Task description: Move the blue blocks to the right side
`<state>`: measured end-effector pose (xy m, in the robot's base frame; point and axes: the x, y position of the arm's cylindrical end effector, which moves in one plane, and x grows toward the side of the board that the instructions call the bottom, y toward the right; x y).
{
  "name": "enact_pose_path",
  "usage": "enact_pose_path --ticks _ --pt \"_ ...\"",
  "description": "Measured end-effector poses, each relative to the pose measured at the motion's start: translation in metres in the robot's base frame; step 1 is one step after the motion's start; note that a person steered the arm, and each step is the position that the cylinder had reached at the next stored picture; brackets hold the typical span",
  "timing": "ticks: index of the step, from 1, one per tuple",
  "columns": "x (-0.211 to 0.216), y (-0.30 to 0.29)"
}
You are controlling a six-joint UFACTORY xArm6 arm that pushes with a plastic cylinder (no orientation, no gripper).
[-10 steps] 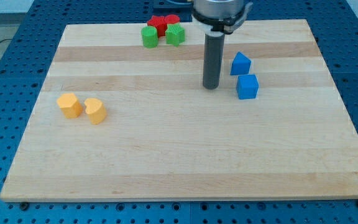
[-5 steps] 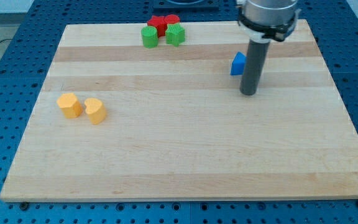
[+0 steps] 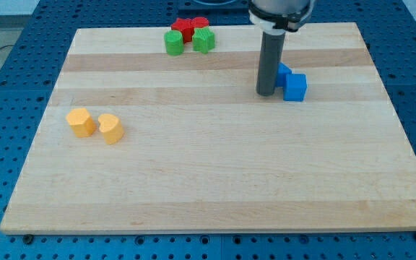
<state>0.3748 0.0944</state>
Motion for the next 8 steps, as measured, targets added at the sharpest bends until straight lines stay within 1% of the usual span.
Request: enact_pose_path --ticks 1,2,3,4,5,6,7,8 --pt "-0.001 0.046" --pt "-0.001 0.073" --pt "-0.001 0.015" --pt "0.003 -0.084" --pt "-0.025 -0.115" --pt "-0.065 -0.085" --pt "-0.077 -0.034" --pt "-0.067 -0.010"
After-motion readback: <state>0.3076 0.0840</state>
